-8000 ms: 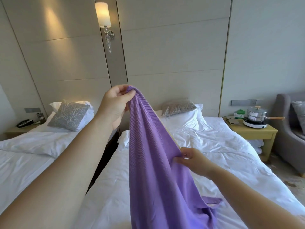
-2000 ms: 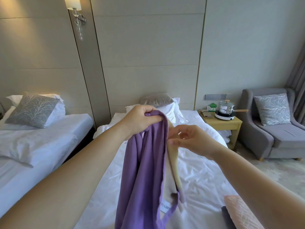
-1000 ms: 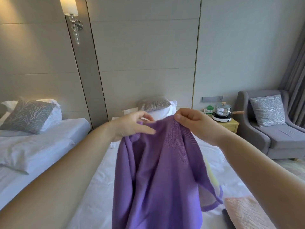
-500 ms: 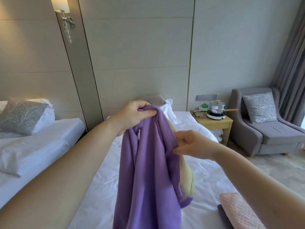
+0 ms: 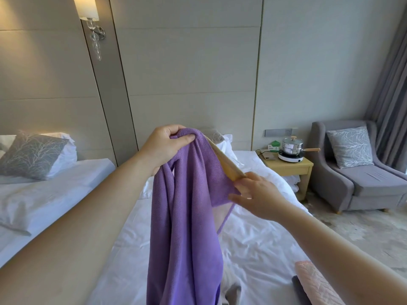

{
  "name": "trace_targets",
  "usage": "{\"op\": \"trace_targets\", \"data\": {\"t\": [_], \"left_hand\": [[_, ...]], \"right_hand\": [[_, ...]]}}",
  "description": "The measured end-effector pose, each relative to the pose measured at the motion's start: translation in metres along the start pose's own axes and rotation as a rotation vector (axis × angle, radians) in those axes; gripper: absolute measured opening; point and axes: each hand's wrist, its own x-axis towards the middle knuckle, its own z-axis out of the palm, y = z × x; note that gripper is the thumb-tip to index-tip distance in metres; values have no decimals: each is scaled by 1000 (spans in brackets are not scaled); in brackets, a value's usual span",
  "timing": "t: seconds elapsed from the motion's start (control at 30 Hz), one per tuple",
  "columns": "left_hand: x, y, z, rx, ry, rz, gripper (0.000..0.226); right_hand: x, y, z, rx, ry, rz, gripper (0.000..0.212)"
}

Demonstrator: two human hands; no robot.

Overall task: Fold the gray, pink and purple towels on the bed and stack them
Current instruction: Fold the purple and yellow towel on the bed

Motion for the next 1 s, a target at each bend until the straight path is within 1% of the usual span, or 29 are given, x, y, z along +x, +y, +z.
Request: {"op": "trace_targets", "data": {"t": [0.07, 0.13, 0.17, 0.23, 0.3, 0.4, 0.43, 0.53, 0.57, 0.6, 0.63, 0.67, 0.7, 0.8, 0.87, 0.93, 1.0], "left_hand": [[-2, 3, 0, 0, -27, 12, 4], [-4, 6, -2, 0, -65, 21, 7], [-5, 8, -3, 10, -79, 27, 9], [-7, 10, -7, 37, -98, 39, 12], [-10, 11, -13, 41, -113, 31, 11], [-14, 11, -19, 29, -132, 10, 12], [-16, 11, -21, 11, -142, -1, 12], [-19, 10, -26, -84, -196, -41, 13], [-20, 10, -27, -100, -209, -47, 13], [-20, 10, -27, -98, -209, -45, 13], [-20, 9, -28, -84, -196, -37, 12], [-19, 8, -28, -71, -171, -28, 11], [-19, 6, -28, -66, -137, -29, 10], [-17, 0, -31, -44, -1, -67, 11], [-16, -8, -35, 3, 81, -88, 15], [-15, -13, -38, 35, 127, -97, 16], [-12, -12, -39, 60, 141, -86, 15]], "right_hand": [[2, -2, 13, -32, -17, 5, 63], [6, -3, 23, 25, 10, 39, 81], [9, -4, 25, 72, 37, 60, 87], [15, -3, 25, 142, 60, 53, 85], [21, -3, 22, 165, 30, 21, 80], [27, -2, 18, 211, -29, -14, 66], [28, -1, 17, 209, -46, -28, 67], [30, -3, 12, 255, -105, -57, 84], [31, -4, 12, 259, -139, -81, 83], [30, -4, 13, 262, -179, -111, 76], [30, -4, 15, 283, -217, -122, 60], [28, -4, 15, 324, -243, -100, 41], [27, -4, 15, 373, -254, -71, 33], [22, 5, 10, 492, -219, -10, 29], [17, 12, -4, 584, -127, 20, 17], [15, 20, -25, 702, -22, 56, 11], [18, 21, -55, 839, 90, 53, 12]]}}
